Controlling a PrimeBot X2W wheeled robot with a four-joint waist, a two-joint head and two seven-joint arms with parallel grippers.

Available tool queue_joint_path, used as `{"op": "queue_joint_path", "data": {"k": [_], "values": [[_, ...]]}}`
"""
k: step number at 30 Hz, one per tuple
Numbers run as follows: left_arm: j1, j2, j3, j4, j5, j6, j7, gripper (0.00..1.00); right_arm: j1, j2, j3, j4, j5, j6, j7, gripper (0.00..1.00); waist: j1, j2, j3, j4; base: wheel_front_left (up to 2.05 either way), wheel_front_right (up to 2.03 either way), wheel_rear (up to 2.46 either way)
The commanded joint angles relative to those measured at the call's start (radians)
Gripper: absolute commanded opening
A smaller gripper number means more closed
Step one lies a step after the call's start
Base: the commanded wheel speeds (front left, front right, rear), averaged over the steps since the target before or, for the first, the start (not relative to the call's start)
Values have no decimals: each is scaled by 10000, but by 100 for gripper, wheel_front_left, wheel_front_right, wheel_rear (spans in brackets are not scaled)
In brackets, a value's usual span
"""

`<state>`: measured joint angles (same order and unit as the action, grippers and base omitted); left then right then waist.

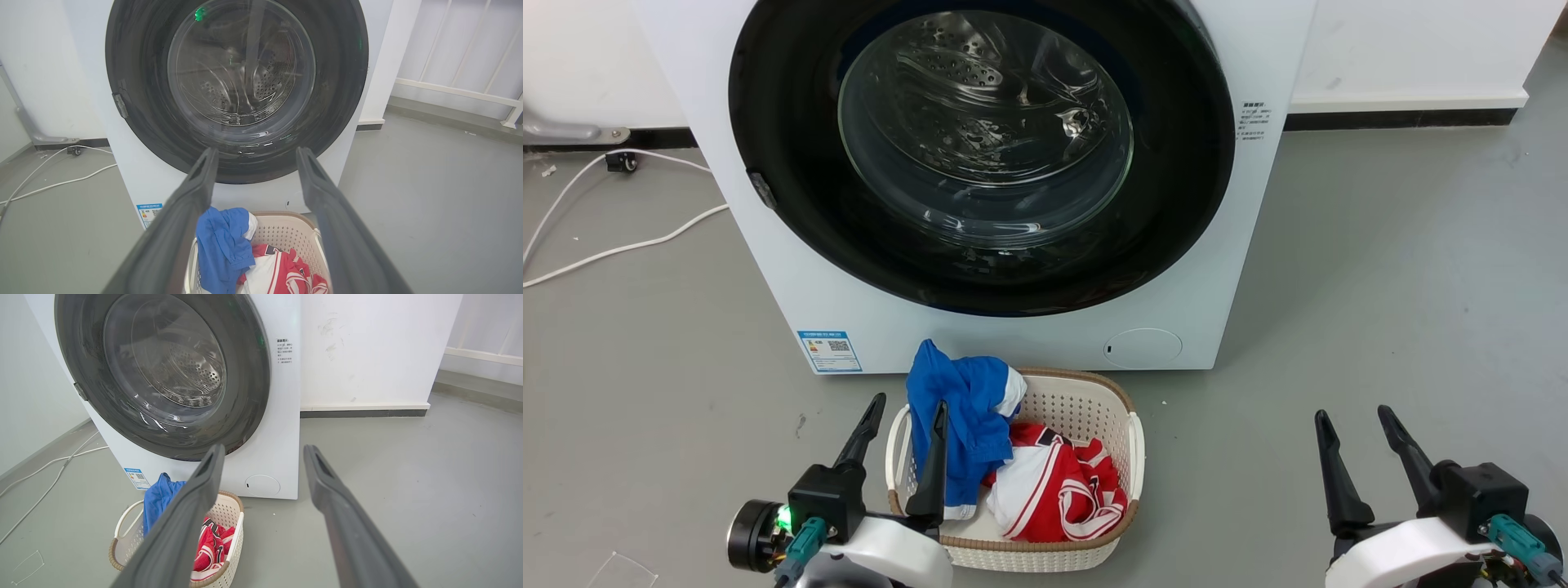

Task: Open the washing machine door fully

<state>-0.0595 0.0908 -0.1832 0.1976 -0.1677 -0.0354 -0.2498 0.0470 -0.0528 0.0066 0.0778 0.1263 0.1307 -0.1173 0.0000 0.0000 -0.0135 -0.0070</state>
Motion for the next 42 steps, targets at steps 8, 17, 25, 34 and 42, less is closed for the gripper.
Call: {"op": "queue_joint_path", "data": {"k": [8,17,25,34,42], "values": [[139,-154,184,162,498,-132,-179,100,161,38,-43,84,-294,1,-147,100,0,0,-11,-32,0,0,0],[80,-263,414,366,399,-221,-157,100,78,37,-131,189,-75,1,-129,100,0,0,25,-55,0,0,0],[47,-332,486,415,458,-259,-157,100,30,38,-142,154,-450,1,-61,0,0,0,48,-50,0,0,0],[-15,-383,555,331,451,-170,-157,100,-323,33,-644,264,1463,-1,116,0,0,0,127,-42,0,0,0],[-312,-404,552,45,332,-17,-157,100,-1533,31,-1791,881,6817,1,824,0,0,0,599,120,0,0,0]]}}
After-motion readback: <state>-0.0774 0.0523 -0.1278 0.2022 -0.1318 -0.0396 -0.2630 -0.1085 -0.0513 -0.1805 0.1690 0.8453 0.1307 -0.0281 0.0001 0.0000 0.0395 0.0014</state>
